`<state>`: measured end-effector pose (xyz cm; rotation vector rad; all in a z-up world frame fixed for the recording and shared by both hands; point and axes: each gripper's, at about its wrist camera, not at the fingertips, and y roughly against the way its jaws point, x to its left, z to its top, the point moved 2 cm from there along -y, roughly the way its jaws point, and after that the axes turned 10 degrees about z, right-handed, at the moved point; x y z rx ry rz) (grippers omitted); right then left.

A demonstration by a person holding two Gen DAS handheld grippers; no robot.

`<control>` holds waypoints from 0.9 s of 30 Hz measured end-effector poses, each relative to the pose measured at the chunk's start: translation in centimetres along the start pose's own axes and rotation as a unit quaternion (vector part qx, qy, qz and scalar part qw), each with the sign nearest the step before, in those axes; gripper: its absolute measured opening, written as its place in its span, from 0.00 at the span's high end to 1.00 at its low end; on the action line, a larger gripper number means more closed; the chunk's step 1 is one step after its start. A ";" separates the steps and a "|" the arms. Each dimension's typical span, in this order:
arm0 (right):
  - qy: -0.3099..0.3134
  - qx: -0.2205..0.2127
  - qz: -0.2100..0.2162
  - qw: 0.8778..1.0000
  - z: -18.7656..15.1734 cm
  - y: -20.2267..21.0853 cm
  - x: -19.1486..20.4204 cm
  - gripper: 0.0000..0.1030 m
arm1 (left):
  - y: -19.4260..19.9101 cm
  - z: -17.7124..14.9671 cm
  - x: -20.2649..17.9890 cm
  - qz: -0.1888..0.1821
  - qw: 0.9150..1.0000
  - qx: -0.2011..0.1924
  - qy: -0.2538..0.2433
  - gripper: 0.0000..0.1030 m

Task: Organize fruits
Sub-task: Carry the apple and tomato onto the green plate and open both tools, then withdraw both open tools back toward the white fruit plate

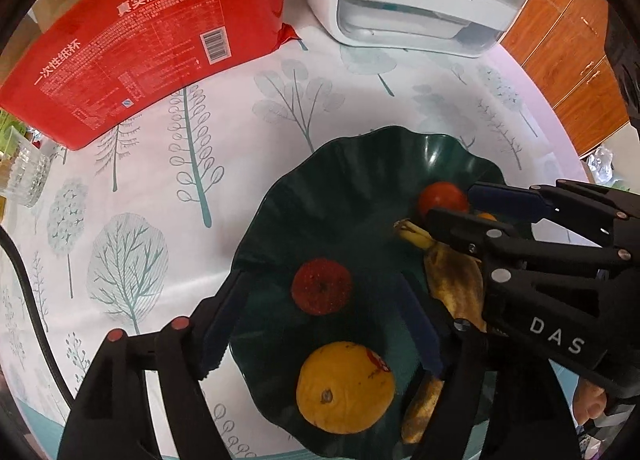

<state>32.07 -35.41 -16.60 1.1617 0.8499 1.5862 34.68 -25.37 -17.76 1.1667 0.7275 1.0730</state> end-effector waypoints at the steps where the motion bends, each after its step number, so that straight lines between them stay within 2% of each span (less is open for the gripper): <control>1: -0.001 -0.001 0.001 1.000 0.0 0.2 0.1 0.60 | 0.2 0.0 0.1 0.000 1.000 -0.001 0.000 0.26; 14: 0.005 -0.014 -0.015 1.000 -1.3 2.5 1.5 0.60 | 3.3 -1.5 0.4 -0.001 1.000 -0.014 0.002 0.24; 27: 0.015 -0.040 -0.035 0.999 -3.0 6.9 4.1 0.60 | 8.1 -3.6 1.0 -0.006 0.999 -0.042 0.003 0.22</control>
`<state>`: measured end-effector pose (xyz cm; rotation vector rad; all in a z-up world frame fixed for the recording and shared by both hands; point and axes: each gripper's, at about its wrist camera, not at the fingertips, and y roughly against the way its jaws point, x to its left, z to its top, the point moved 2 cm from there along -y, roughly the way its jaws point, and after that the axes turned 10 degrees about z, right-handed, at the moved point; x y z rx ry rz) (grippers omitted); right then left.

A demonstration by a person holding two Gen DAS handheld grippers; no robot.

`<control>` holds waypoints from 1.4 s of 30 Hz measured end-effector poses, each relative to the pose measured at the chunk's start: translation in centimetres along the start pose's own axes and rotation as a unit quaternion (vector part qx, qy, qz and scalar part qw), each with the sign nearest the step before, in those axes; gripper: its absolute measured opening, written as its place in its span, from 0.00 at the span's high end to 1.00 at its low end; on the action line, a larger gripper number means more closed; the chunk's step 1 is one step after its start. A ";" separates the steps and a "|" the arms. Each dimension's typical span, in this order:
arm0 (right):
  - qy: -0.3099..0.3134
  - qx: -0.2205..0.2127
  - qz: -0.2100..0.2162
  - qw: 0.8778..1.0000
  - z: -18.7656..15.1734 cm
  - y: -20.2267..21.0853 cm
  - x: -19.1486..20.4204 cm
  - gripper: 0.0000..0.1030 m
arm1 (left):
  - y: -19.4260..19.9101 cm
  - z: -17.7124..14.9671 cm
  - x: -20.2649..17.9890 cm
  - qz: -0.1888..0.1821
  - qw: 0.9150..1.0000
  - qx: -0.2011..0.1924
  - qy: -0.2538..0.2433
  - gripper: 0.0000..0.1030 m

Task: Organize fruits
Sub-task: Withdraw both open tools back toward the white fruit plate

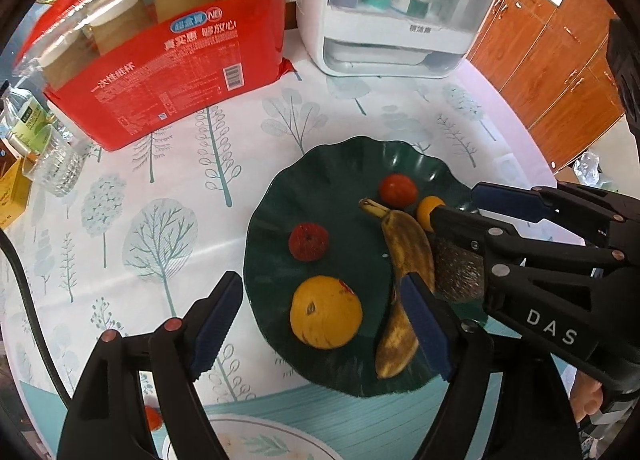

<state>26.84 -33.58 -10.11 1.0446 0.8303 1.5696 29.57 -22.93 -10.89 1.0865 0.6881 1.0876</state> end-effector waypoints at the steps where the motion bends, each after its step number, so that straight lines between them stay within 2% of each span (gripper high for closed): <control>1: 0.002 -0.002 -0.002 1.000 -0.1 0.4 0.2 0.60 | 0.4 -0.1 0.0 -0.001 1.000 -0.002 0.001 0.22; 12: 0.001 -0.031 -0.019 0.999 -2.0 5.2 2.9 0.60 | 5.2 -2.6 1.3 -0.002 1.000 -0.024 -0.014 0.22; 20: -0.002 -0.047 -0.025 0.999 -3.9 7.9 6.1 0.60 | 9.1 -5.6 4.1 -0.001 0.999 -0.035 -0.014 0.22; 32: 0.013 -0.083 0.004 0.996 -7.1 11.4 14.5 0.60 | 15.2 -10.6 12.0 -0.010 0.997 -0.070 0.023 0.22; 37: 0.020 -0.089 0.028 0.995 -8.9 11.9 18.4 0.60 | 17.1 -13.2 15.3 0.000 0.995 -0.092 0.039 0.22; 42: 0.037 -0.086 0.031 0.995 -10.9 11.2 21.9 0.60 | 17.9 -15.8 18.4 0.014 0.993 -0.106 0.049 0.21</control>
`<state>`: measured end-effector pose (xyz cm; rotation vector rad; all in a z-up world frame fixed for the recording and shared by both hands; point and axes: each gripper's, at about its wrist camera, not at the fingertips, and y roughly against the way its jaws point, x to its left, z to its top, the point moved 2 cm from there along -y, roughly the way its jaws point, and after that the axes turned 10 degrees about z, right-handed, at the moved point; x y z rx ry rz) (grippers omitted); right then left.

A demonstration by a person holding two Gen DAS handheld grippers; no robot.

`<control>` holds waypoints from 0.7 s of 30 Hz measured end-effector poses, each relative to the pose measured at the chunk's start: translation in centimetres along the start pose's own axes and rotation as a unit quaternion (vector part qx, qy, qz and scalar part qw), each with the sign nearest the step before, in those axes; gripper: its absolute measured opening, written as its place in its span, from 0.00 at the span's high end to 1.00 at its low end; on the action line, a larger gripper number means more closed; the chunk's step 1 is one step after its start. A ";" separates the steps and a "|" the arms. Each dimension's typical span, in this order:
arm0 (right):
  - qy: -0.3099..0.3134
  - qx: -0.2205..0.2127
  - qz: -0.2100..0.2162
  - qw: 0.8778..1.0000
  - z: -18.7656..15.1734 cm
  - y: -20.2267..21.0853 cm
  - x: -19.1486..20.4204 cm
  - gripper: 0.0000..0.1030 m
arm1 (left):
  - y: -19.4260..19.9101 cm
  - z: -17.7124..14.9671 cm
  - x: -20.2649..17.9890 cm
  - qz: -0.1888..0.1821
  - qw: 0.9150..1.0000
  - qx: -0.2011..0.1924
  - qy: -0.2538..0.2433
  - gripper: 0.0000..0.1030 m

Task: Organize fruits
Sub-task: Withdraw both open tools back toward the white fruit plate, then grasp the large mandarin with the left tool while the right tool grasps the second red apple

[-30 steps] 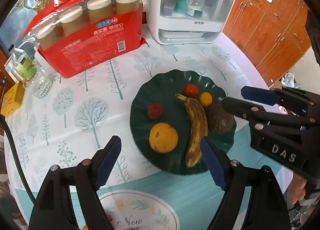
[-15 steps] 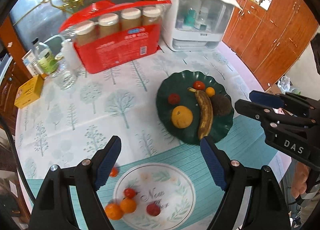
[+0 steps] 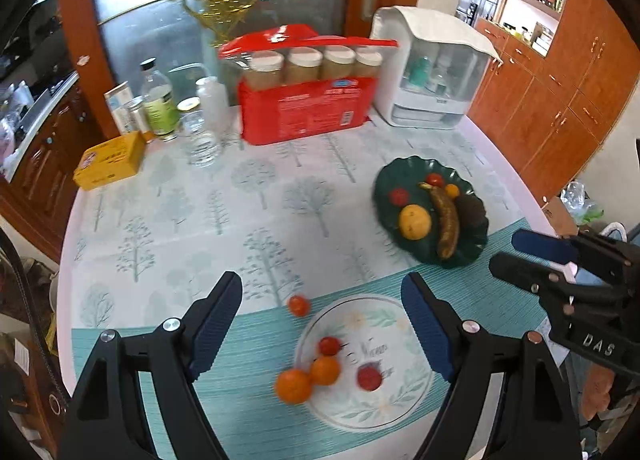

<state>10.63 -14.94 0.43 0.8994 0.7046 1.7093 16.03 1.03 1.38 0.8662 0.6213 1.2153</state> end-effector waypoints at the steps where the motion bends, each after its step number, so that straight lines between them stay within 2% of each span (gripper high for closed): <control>1: 0.003 0.002 0.002 1.000 -0.5 -0.3 0.7 0.60 | 0.1 -0.4 0.5 0.001 1.000 -0.001 0.002 0.21; 5: 0.009 0.020 0.001 1.000 -2.5 -2.2 2.6 0.60 | -0.1 -2.4 2.5 0.006 1.000 0.001 0.010 0.20; 9: 0.007 0.040 -0.004 0.999 -4.4 -4.2 3.3 0.60 | -1.8 -5.1 3.7 0.002 1.000 0.020 0.012 0.20; 21: -0.049 0.087 0.003 0.995 -10.6 -10.4 2.1 0.60 | -9.2 -12.5 3.3 0.006 0.995 0.095 -0.015 0.20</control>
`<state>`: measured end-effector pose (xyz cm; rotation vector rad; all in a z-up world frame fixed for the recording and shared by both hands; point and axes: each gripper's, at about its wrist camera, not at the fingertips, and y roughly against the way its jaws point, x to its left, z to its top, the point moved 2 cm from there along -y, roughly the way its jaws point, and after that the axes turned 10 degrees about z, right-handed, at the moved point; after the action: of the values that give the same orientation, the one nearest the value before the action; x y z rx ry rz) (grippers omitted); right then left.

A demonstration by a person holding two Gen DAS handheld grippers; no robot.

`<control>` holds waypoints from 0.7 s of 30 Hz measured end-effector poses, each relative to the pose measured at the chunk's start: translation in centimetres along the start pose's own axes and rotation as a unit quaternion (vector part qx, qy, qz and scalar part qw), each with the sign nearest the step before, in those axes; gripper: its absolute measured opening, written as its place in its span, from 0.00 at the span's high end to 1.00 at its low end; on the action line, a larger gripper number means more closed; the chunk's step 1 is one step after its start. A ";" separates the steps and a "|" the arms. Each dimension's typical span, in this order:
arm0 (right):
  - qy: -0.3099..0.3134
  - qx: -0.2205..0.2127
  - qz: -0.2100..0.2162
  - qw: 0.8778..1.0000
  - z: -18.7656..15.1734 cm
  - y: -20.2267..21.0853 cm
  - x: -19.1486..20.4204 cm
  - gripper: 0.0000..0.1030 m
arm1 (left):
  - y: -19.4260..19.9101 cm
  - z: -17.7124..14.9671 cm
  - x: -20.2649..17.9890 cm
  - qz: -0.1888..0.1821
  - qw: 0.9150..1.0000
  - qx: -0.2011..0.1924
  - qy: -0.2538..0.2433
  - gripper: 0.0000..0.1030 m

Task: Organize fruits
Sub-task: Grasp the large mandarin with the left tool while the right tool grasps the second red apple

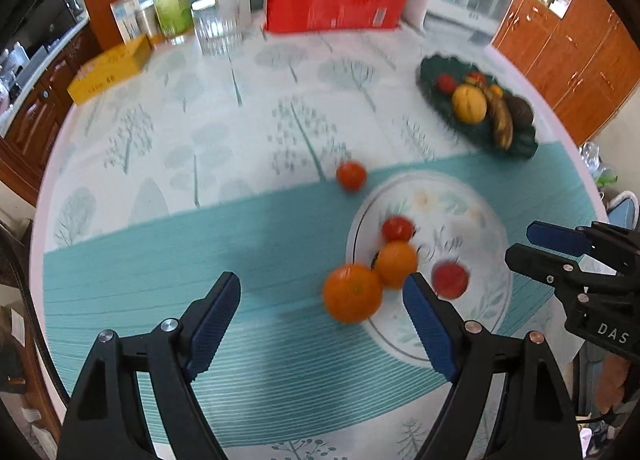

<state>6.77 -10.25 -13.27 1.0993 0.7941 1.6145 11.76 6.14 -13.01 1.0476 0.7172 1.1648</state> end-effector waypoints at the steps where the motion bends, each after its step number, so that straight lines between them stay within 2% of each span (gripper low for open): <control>1: -0.004 0.003 0.001 1.000 -0.3 -0.4 -0.1 0.60 | -0.8 -0.4 -0.1 -0.002 1.000 0.007 -0.001 0.20; 8: -0.025 0.031 0.011 0.999 -2.2 -3.8 -0.4 0.60 | -3.9 -1.3 -1.3 -0.009 0.999 0.029 -0.025 0.20; 15: -0.020 0.039 0.008 0.999 -2.6 -5.6 -0.2 0.60 | -5.6 -1.5 -2.4 -0.013 0.998 0.037 -0.050 0.20; 19: -0.014 0.040 0.003 0.999 -2.5 -6.4 -0.2 0.60 | -6.3 -1.4 -2.6 -0.019 0.998 0.040 -0.052 0.26; 21: -0.012 0.039 0.002 0.999 -2.5 -6.6 -0.2 0.60 | -6.6 -1.4 -2.7 -0.025 0.997 0.045 -0.052 0.33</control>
<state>6.89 -8.43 -20.08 1.1755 0.8450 1.5820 12.24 3.65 -19.84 1.1517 0.7156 1.0349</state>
